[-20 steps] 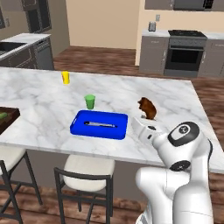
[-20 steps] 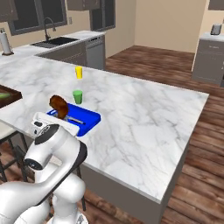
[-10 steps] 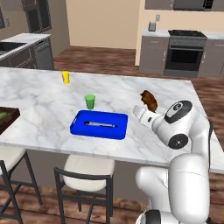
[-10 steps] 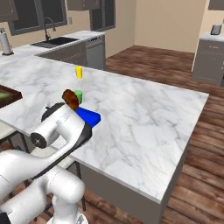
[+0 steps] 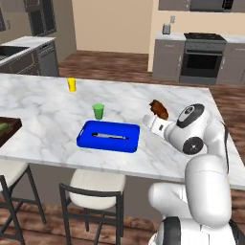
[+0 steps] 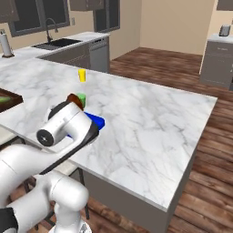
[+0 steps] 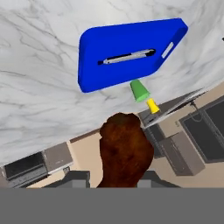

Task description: Gather the carrot and cucumber from the fridge and place them on a tray on the dining counter. Then gather the chicken drumsticks from the fridge and place them on the other tray.

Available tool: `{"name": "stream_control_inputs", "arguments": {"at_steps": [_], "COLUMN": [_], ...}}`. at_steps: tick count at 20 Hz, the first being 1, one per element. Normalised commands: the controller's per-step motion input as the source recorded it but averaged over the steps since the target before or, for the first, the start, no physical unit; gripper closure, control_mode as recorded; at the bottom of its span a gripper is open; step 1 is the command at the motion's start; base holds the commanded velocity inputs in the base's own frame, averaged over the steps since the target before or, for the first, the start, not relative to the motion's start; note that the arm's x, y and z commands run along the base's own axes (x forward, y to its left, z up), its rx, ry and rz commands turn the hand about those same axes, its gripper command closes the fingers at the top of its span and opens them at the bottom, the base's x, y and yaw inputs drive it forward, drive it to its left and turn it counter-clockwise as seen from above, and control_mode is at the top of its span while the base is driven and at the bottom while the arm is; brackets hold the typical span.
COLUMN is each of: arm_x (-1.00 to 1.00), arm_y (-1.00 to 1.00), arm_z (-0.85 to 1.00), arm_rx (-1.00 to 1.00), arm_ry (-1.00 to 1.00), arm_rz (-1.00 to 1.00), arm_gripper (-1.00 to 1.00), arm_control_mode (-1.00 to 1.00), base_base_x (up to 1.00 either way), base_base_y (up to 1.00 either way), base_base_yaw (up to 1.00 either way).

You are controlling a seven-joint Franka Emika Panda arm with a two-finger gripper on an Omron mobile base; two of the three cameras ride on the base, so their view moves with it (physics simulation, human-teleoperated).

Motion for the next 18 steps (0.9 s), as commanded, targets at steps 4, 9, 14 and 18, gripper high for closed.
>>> {"name": "stream_control_inputs", "arguments": {"at_steps": [4,9,14,18], "arm_x": [-0.25,-0.02,0.00,0.00], "arm_y": [0.27,0.43,0.28,0.04], "arm_z": [0.26,0.35,0.45,0.35], "arm_rx": [0.00,-0.01,-0.01,0.00], "arm_ry": [0.25,0.37,0.32,0.27], "arm_rz": [0.19,0.13,0.11,0.08], "arm_gripper": [1.00,1.00,1.00,1.00], "arm_control_mode": [-1.00,-1.00,-1.00,-1.00], "base_base_x": [0.00,0.00,0.00,0.00], "base_base_y": [0.00,0.00,0.00,0.00], "base_base_yaw": [0.00,0.00,0.00,0.00]}}
